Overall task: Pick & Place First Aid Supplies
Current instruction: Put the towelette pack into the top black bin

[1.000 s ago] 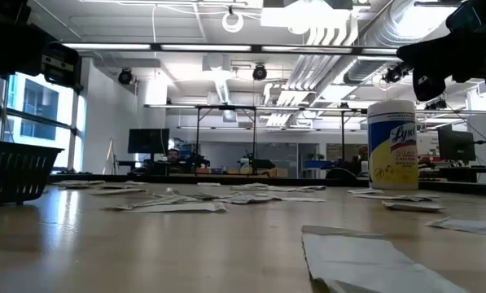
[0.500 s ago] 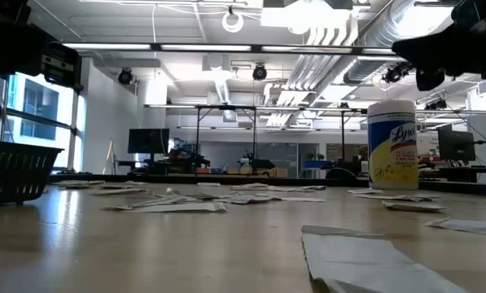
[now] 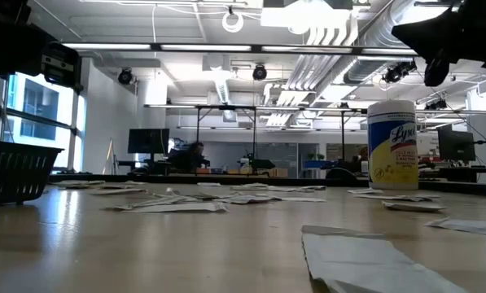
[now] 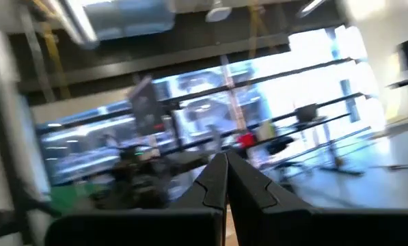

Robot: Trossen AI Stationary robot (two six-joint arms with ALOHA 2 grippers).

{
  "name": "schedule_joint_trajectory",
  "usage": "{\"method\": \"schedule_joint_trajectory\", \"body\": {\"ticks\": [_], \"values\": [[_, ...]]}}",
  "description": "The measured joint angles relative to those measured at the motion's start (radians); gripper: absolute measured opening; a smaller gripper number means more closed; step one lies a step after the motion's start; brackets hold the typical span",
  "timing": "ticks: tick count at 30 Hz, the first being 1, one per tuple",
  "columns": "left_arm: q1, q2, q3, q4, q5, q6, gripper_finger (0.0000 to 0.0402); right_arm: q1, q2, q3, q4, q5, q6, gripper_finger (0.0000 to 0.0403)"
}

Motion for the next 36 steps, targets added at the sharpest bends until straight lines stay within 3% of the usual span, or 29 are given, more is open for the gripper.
{"method": "schedule_joint_trajectory", "body": {"ticks": [2,7,12,17,21,26,31,36], "values": [[0.0,0.0,0.0,0.0,0.0,0.0,0.0003,-0.001,0.0,0.0,0.007,0.008,-0.008,0.0001],[0.0,0.0,0.0,0.0,0.0,0.0,0.0003,0.007,0.066,0.0,0.026,-0.124,0.037,0.0001],[0.0,0.0,0.0,0.0,0.0,0.0,0.0003,0.052,0.282,0.026,0.027,-0.123,0.091,0.0001],[0.0,0.0,0.0,0.0,0.0,0.0,0.0003,0.127,0.529,0.192,-0.03,-0.071,0.057,0.0001],[0.0,0.0,0.0,0.0,0.0,0.0,0.0003,0.18,0.694,0.399,-0.307,-0.017,0.086,0.0],[0.0,0.0,0.0,0.0,0.0,0.0,0.0003,0.237,0.896,0.666,-0.748,0.032,0.27,0.0001],[0.0,0.0,0.0,0.0,0.0,0.0,0.0003,0.268,1.083,0.897,-1.126,-0.011,0.443,0.002],[0.0,0.0,0.0,0.0,0.0,0.0,0.0003,0.273,1.24,0.999,-1.372,-0.097,0.594,0.007]]}}
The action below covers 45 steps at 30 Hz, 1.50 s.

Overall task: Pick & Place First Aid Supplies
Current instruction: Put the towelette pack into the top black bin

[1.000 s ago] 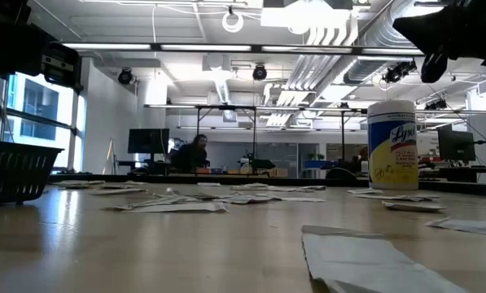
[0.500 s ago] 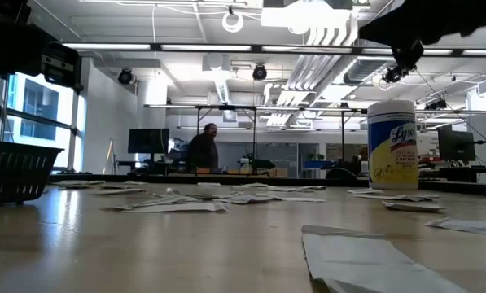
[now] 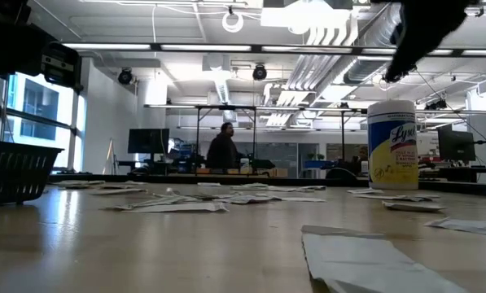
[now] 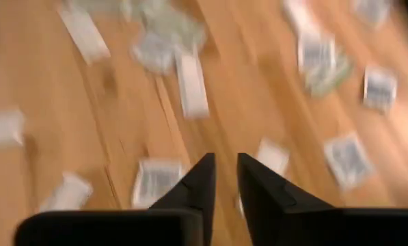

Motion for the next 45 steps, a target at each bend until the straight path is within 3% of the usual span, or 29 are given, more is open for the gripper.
{"method": "schedule_joint_trajectory", "body": {"ticks": [4,10,24,36,45], "values": [[0.0,0.0,0.0,0.0,0.0,0.0,0.0003,0.0,0.08,-0.034,-0.036,-0.112,0.049,0.0104],[0.0,0.0,0.0,0.0,0.0,0.0,0.0003,-0.004,0.157,-0.146,-0.04,-0.124,0.05,0.0118],[0.0,0.0,0.0,0.0,0.0,0.0,0.0003,-0.087,0.195,-0.338,0.168,-0.07,-0.056,0.0111],[0.0,0.0,0.0,0.0,0.0,0.0,0.0003,-0.214,0.195,-0.355,0.203,-0.127,-0.123,0.0076],[0.0,0.0,0.0,0.0,0.0,0.0,0.0003,-0.278,0.195,-0.355,0.226,-0.189,-0.169,0.0074]]}}
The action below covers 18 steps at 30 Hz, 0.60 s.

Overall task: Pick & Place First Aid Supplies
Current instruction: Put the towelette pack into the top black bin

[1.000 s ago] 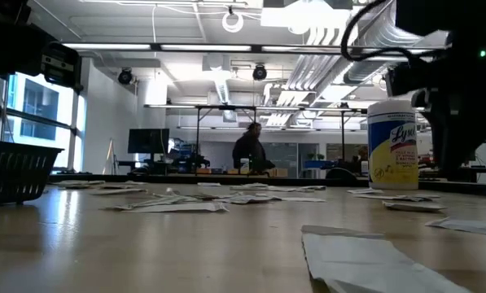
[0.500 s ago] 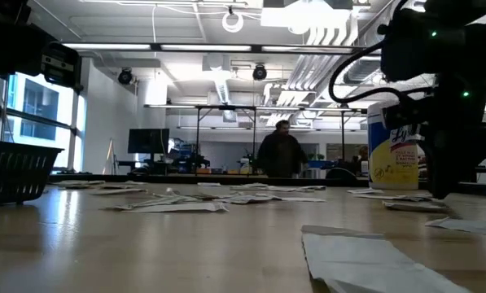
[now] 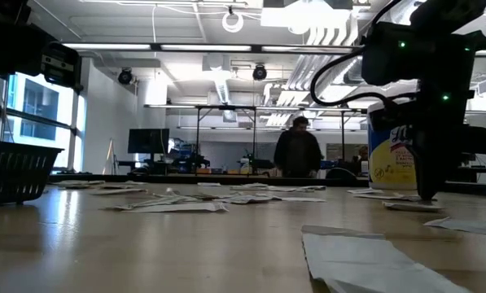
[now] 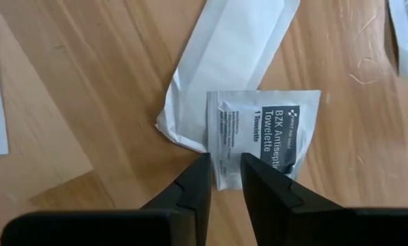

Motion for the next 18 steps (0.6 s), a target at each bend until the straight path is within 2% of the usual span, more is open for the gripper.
{"method": "schedule_joint_trajectory", "body": {"ticks": [12,18], "values": [[0.0,0.0,0.0,0.0,0.0,0.0,0.0003,-0.008,-0.002,0.077,-0.112,-0.033,0.016,0.0074],[0.0,0.0,0.0,0.0,0.0,0.0,0.0003,-0.006,-0.002,0.037,-0.089,-0.076,0.003,0.0074]]}}
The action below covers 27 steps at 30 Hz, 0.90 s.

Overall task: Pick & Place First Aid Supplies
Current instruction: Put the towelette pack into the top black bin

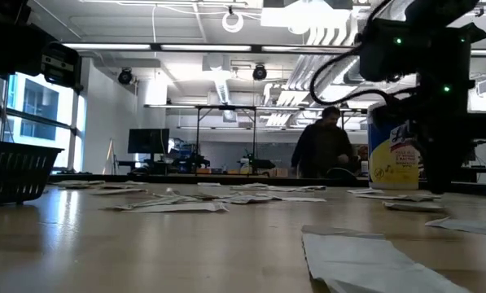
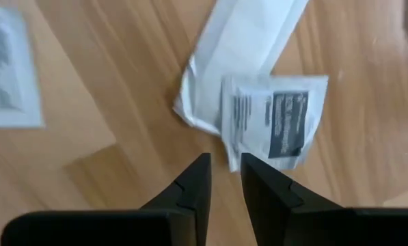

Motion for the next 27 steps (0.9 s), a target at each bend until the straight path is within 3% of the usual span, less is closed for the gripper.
{"method": "schedule_joint_trajectory", "body": {"ticks": [19,27], "values": [[0.0,0.0,0.0,0.0,0.0,0.0,0.0003,0.0,-0.002,-0.063,0.079,0.033,0.005,0.0072],[0.0,0.0,0.0,0.0,0.0,0.0,0.0003,0.001,-0.001,-0.064,0.084,0.03,0.008,0.0013]]}}
